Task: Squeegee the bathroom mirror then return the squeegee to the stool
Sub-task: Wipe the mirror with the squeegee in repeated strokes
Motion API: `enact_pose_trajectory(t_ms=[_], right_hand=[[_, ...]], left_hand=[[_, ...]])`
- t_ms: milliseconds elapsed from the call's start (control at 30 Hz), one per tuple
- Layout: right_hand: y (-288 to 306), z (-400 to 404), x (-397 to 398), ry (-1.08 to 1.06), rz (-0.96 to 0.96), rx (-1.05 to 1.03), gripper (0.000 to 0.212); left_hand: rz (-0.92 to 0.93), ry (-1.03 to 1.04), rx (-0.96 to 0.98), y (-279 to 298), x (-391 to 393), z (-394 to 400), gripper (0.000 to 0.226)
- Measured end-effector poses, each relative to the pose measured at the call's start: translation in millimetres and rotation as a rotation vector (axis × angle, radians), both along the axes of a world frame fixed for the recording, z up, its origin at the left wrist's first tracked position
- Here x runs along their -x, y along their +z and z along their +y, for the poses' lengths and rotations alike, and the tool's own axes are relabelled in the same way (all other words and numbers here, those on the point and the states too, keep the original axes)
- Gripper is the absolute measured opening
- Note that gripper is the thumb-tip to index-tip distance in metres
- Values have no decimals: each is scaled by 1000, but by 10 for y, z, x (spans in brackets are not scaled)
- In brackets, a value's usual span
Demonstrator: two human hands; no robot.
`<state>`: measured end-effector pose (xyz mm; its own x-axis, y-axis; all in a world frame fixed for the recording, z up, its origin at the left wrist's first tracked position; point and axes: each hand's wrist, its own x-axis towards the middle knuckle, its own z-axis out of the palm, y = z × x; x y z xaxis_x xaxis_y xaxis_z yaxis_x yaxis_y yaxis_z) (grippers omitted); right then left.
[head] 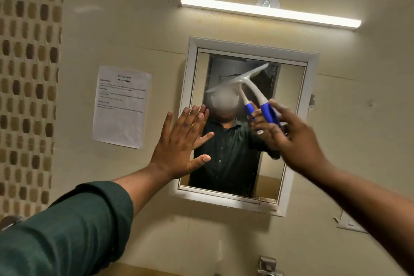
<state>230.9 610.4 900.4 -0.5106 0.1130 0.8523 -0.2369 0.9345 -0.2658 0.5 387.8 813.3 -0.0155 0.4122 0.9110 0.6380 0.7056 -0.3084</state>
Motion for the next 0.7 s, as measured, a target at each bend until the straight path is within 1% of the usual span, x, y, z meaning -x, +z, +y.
enact_pose_trajectory(t_ms=[67, 167, 267, 400, 500, 700], right_hand=[[-226, -259, 253, 100, 20, 172, 58], [-429, -532, 558, 90, 97, 250, 56], [-533, -742, 756, 144, 160, 387, 54], [-729, -813, 909, 154, 188, 487, 53], [-984, -852, 896, 134, 207, 546, 53], [-1795, -824, 701, 27, 163, 610, 52]], left_hand=[[-3, -9, 19, -20, 33, -76, 102], [-47, -33, 31, 0, 75, -196, 101], [-67, -29, 33, 25, 105, -265, 101], [-77, -52, 50, 12, 115, -278, 102], [-86, -60, 65, -37, 123, -259, 103], [-43, -62, 57, -146, 152, -208, 99]])
